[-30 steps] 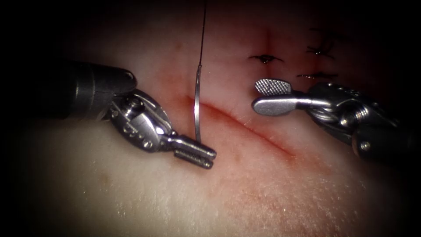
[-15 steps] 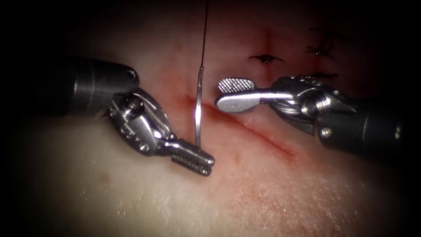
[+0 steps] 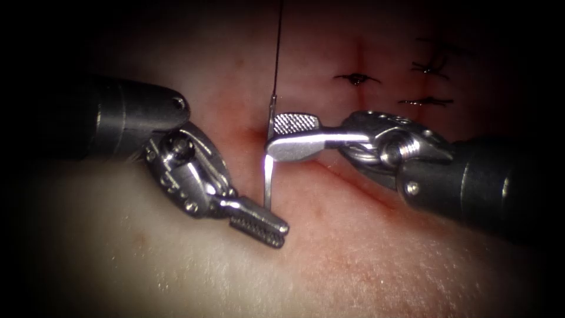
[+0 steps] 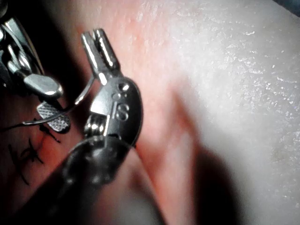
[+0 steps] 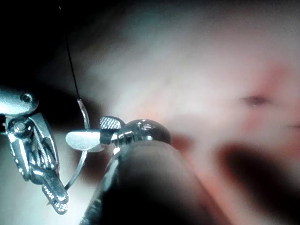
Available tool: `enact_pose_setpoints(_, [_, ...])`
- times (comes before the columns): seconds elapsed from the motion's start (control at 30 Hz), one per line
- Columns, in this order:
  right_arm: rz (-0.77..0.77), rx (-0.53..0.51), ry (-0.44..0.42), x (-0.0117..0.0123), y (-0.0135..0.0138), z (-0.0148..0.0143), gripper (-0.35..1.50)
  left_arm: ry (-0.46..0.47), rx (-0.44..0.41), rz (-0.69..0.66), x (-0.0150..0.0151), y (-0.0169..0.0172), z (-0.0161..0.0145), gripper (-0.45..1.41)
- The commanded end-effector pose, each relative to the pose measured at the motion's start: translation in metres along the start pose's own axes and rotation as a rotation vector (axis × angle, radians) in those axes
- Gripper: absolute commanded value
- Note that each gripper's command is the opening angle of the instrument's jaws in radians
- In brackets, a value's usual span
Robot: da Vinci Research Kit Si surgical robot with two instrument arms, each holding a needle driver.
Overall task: Wound Closure
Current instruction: Pass the needle from the left gripper to the right.
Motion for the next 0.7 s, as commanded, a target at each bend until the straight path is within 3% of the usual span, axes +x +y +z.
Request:
enact_pose_setpoints(0.03, [0.002,0.009,-0.005,0.0001,0.0002,0.0015,1.22,0.001,0.0,0.001,-0.0006,0.0001,0.0003,-0.45])
enact_pose_setpoints(0.57, [-0.005,0.005,-0.006,-0.0004,0.0004,0.0027,1.13,0.031,-0.005,0.005,0.0004,0.0,0.0009,-0.45])
enact_pose_setpoints(0.67, [-0.004,0.005,-0.006,-0.0004,0.0004,0.0027,1.0,0.034,-0.005,0.005,0.0005,0.0,0.0009,-0.45])
enact_pose_setpoints(0.7, [-0.004,0.003,-0.005,-0.0004,0.0003,0.0027,0.85,0.034,-0.006,0.005,0.0004,0.0,0.0009,-0.45])
